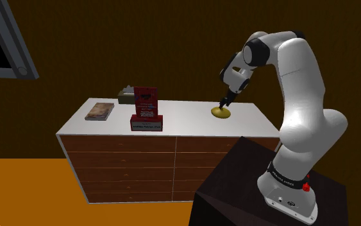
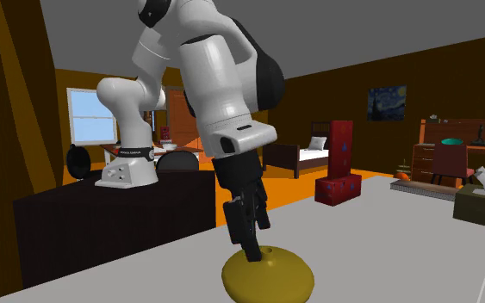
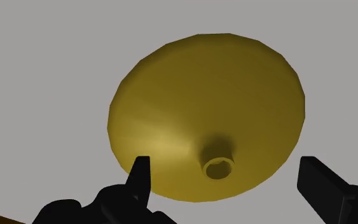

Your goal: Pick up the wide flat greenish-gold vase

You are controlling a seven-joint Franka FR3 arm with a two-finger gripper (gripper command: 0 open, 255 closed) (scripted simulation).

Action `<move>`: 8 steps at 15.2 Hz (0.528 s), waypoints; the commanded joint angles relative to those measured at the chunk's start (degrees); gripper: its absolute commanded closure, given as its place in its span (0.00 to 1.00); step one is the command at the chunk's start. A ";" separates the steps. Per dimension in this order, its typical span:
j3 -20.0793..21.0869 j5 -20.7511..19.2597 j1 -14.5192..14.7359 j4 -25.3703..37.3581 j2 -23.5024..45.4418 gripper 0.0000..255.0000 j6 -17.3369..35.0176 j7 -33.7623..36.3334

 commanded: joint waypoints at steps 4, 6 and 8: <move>0.42 0.50 -0.32 0.44 0.79 1.00 0.33 -0.38; 0.43 0.51 -0.34 0.46 0.81 1.00 0.33 -0.39; 0.42 0.51 -0.34 0.45 0.80 1.00 0.32 -0.40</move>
